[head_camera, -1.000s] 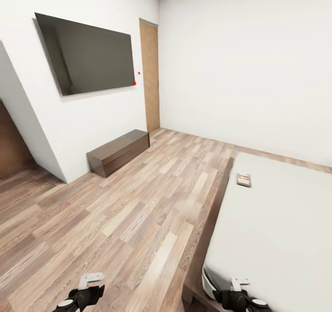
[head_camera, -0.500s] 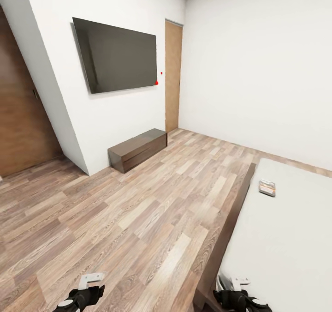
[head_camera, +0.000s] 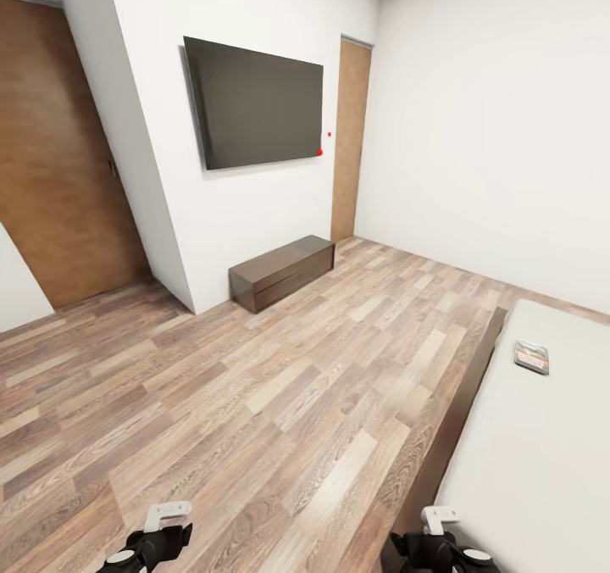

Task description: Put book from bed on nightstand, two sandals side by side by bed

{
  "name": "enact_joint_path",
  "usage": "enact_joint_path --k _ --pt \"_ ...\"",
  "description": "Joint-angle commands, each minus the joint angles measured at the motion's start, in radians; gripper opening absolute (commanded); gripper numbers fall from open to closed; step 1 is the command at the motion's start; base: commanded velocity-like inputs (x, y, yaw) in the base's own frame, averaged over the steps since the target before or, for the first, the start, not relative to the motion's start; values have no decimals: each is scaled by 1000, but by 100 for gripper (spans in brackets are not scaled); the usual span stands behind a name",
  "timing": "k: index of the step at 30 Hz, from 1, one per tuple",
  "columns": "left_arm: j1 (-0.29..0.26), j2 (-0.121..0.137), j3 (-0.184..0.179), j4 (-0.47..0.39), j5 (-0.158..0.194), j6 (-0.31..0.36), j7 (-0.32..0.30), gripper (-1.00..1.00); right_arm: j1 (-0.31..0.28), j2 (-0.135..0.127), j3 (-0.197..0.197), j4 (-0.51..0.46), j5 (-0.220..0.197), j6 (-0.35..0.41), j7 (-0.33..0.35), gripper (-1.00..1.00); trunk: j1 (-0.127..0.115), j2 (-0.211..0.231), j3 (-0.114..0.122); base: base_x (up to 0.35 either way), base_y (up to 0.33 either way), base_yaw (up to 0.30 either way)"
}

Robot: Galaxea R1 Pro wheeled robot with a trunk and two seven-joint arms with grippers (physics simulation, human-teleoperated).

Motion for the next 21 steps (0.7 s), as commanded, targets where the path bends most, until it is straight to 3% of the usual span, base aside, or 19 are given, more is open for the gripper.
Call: enact_joint_path --k 1,21 --pt "-1 0 -8 1 10 -3 -1 100 -1 1 -8 -2 7 3 7 100 1 -2 -2 -26 85 48" --pt "-1 1 -8 1 11 -5 -1 100 -1 1 -8 -3 7 3 7 100 1 -2 -2 -20 74 10"
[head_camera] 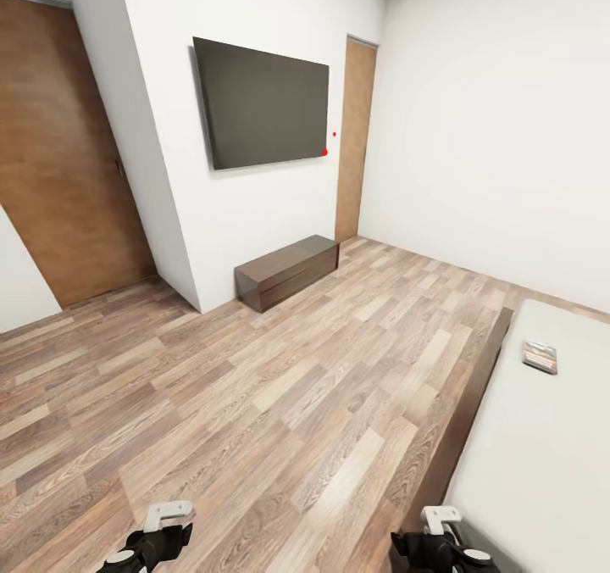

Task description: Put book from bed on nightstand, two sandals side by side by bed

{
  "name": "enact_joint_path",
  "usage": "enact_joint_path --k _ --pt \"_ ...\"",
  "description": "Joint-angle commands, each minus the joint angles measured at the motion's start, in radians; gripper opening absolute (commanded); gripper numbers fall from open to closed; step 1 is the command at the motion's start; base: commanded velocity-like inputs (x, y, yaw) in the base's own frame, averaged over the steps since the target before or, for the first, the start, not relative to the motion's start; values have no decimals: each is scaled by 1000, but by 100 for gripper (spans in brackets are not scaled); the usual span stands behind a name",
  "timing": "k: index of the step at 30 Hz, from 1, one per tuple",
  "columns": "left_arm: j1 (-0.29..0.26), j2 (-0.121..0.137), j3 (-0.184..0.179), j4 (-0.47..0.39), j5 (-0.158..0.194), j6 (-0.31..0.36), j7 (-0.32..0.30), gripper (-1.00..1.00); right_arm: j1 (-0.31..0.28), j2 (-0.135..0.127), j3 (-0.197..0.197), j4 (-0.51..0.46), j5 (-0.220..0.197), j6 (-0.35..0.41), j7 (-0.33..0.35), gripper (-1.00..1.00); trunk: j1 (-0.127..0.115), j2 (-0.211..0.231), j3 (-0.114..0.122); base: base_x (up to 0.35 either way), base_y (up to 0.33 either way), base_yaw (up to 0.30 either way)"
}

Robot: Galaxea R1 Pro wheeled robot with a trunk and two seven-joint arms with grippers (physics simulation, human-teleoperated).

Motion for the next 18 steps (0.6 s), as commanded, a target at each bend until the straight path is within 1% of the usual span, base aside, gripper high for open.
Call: enact_joint_path --k 1,4,8,18 --pt "-1 0 -8 1 10 -3 -1 100 -1 1 -8 -2 7 3 7 100 1 -2 -2 -5 27 7" --pt "-1 0 -8 1 10 -4 -1 100 -1 1 -8 -2 7 3 8 100 1 -2 -2 -4 20 34" --pt "-1 0 -8 1 10 -4 -1 100 -1 2 -8 -2 7 3 7 100 1 -2 -2 -2 11 128" --pt "-1 0 -9 1 10 -4 -1 100 -1 2 -8 -4 7 3 6 100 1 -2 -4 -1 4 236"
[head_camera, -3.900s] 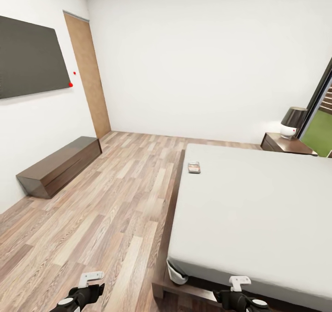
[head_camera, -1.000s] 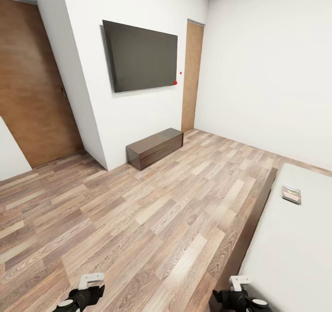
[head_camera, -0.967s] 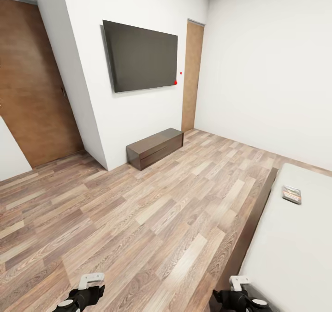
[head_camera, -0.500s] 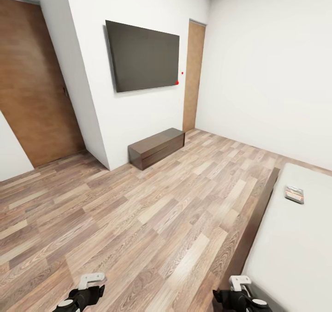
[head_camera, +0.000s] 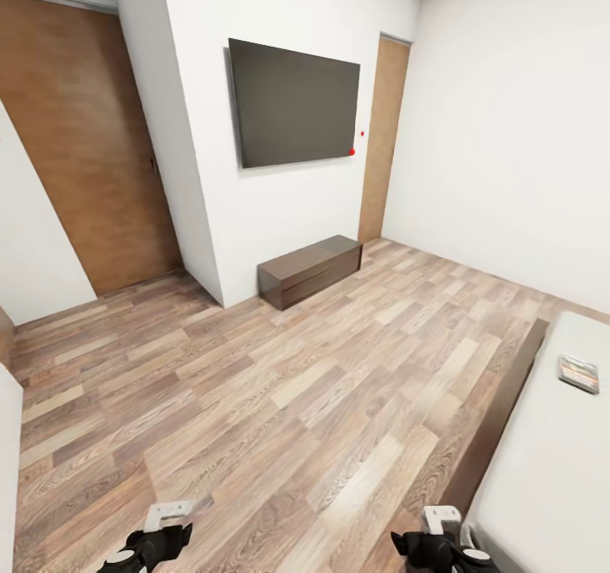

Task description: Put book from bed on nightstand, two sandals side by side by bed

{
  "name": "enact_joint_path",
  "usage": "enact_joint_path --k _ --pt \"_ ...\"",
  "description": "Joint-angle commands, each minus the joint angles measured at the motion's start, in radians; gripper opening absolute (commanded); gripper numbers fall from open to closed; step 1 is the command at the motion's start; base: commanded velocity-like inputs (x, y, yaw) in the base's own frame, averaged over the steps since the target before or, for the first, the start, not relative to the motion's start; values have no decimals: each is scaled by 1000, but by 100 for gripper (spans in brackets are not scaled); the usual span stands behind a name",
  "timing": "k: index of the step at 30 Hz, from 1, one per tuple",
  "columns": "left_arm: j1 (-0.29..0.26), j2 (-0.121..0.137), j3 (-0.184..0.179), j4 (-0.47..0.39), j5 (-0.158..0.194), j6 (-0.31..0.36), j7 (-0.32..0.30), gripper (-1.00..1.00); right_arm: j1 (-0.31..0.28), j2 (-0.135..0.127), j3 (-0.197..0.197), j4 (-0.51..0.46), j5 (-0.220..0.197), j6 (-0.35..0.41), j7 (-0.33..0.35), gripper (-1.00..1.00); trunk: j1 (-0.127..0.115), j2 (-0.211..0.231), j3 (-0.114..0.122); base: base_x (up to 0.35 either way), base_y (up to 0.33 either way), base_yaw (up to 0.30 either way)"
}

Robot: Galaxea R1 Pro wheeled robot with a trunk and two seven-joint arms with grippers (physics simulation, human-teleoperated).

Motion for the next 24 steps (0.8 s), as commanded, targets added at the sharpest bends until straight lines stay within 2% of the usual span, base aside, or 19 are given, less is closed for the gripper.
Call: enact_joint_path --k 1,24 --pt "-1 0 -8 1 10 -4 -1 100 -1 1 -8 -2 7 3 8 100 1 -2 -2 0 1 270" --pt "-1 0 -9 1 10 -5 -1 100 -1 1 -8 -2 8 3 8 100 1 -2 -10 0 0 284"
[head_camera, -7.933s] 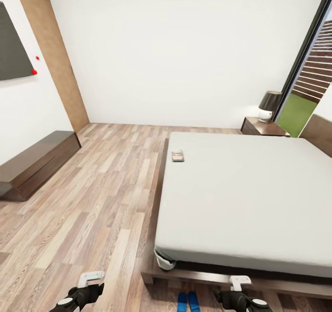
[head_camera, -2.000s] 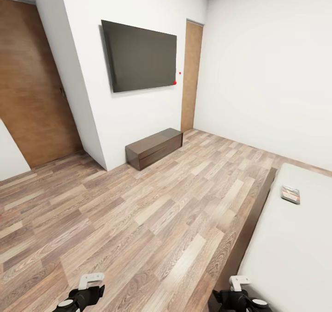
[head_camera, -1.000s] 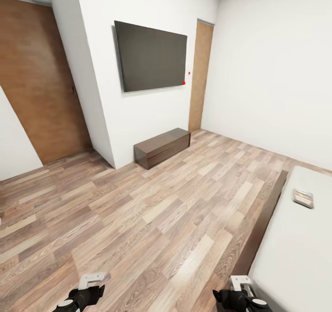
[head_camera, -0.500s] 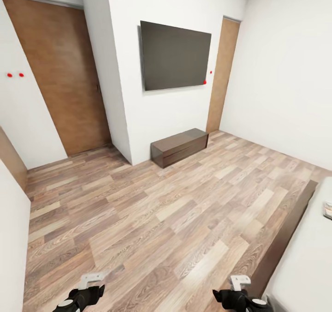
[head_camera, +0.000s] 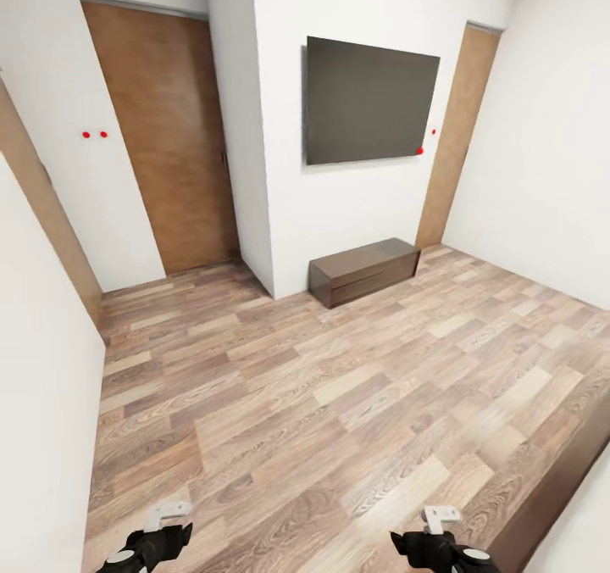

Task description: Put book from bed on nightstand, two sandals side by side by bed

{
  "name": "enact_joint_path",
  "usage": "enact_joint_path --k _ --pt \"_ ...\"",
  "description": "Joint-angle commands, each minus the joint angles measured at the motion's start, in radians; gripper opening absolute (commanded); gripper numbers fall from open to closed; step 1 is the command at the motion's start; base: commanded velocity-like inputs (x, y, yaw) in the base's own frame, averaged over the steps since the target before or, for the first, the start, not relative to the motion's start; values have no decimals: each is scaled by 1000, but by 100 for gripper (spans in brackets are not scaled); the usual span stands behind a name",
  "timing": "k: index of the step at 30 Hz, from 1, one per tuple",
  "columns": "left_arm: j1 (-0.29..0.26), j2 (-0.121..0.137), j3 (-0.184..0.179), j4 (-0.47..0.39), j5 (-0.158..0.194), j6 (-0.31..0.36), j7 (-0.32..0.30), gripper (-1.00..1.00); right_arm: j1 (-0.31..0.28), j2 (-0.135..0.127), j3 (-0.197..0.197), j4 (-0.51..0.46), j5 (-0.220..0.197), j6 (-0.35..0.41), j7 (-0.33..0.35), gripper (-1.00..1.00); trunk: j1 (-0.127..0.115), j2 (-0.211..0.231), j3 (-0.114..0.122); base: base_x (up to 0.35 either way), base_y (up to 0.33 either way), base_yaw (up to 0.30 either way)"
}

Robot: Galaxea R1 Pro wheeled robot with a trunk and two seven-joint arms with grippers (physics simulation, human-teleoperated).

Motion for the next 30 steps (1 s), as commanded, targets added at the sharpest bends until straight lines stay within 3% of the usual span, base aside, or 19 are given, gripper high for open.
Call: enact_joint_path --k 1,14,30 --pt "-1 0 -8 1 10 -4 -1 100 -1 1 -8 -2 7 3 8 100 1 -2 -2 0 0 252" --pt "-1 0 -9 1 10 -3 -1 100 -1 0 -8 -2 7 3 9 100 1 -2 -1 0 0 84" --pt "-1 0 -9 1 10 -3 -1 100 0 1 -8 -1 7 3 9 100 1 -2 20 38 0 6"
